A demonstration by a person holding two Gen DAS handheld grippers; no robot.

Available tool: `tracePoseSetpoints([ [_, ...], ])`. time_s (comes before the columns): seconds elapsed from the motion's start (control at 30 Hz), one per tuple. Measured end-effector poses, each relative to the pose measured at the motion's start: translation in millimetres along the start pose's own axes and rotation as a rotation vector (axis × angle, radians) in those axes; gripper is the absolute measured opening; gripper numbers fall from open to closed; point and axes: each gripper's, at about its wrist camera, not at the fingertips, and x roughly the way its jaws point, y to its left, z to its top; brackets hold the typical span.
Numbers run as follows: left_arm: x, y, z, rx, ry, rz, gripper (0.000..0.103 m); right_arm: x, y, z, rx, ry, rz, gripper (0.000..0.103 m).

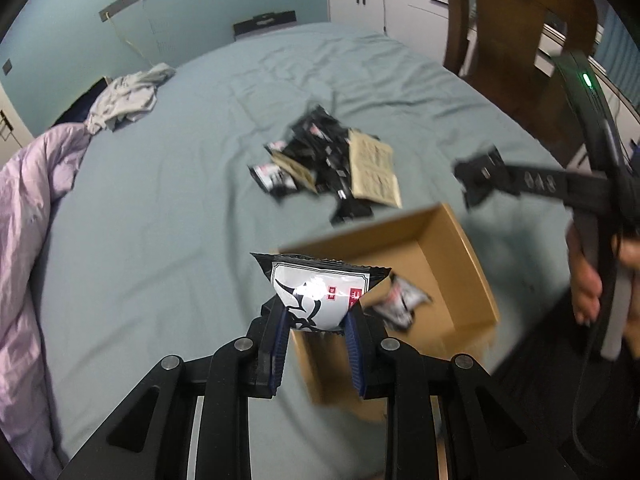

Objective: Organize snacks
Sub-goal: 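Carry the white packet into the box with the left tool and open it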

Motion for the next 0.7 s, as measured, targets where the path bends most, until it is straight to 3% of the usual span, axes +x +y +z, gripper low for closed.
tracePoseSetpoints([
  [0.3,23.5,-26.6,-17.5,0.043,0.087,-0.029,0.025,3.1,9.5,-4.2,-0.059,-0.003,-0.009,0.037],
  [0.53,52.5,-31.8,-25.6,0.061,0.186,-0.013,0.025,11.0,13.5,-3.9,-0.065,0.007,-0.030,0.037],
  [0.7,61.1,-34.7,-27.2,0.063,0.215,0.009,0.025,11.5,16.9,-4.8,-0.079,0.004,-0.029,0.037],
])
